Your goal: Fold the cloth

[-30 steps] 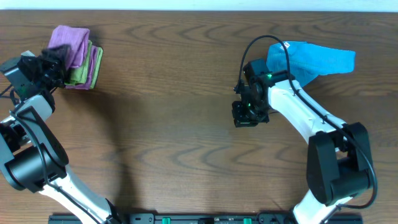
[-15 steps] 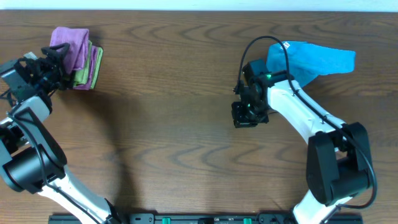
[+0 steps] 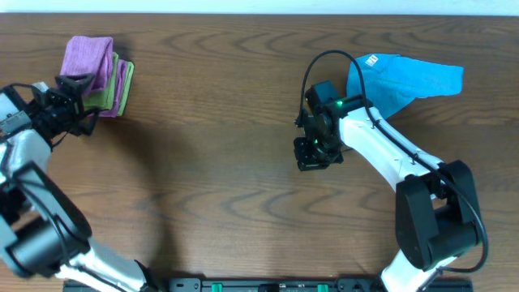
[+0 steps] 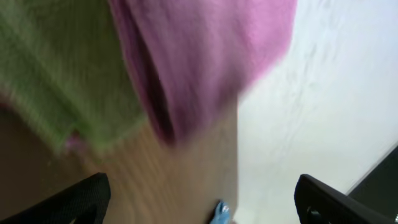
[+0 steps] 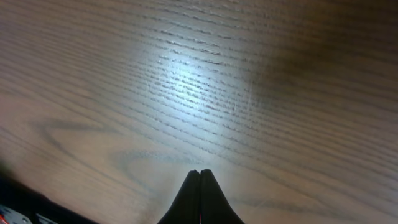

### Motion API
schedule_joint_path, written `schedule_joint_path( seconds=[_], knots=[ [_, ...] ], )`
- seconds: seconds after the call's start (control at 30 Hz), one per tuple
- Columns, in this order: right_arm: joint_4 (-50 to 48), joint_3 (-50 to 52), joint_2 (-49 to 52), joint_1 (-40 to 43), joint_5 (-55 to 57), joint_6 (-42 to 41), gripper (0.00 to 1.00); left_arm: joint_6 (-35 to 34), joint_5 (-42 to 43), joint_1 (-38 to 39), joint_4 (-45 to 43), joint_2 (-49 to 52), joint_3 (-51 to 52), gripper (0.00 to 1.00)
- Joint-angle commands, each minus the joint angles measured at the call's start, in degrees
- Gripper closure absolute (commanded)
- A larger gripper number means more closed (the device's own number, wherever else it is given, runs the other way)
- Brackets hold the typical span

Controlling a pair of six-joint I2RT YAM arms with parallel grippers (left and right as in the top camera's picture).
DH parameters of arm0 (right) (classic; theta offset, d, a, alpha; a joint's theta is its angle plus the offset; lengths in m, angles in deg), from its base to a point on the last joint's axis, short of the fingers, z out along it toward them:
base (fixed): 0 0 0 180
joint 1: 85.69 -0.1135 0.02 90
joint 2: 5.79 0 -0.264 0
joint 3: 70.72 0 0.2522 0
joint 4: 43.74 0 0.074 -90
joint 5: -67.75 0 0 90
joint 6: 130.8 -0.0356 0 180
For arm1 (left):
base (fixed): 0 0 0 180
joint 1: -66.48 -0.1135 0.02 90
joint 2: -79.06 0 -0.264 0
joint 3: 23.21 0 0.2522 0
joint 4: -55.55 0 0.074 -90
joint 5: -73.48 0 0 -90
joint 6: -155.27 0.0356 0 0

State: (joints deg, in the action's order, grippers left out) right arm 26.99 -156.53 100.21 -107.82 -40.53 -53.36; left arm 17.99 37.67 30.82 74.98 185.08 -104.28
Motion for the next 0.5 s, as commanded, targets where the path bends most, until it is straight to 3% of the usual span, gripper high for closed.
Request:
schedule_joint_path(
  seconds=[0.0, 0.2, 0.47],
  knots=[
    [0.72, -0.81, -1.20, -0.83, -0.68, -0.24, 0.98, 9.09, -3.50, -1.01, 5.03, -7.06, -0.68, 0.04],
    [2.82, -0.83, -4.70, -0.76, -1.49, 0.17, 0.99, 18.80, -8.76, -1.03, 21.33, -18.84, -0.68, 0.04],
    [6.56, -0.81, -21.68, -0.76, -1.42, 1.40, 0.98, 35.43, -11.34, 1.27, 44.72, -36.94, -0.68, 0.04]
  ],
)
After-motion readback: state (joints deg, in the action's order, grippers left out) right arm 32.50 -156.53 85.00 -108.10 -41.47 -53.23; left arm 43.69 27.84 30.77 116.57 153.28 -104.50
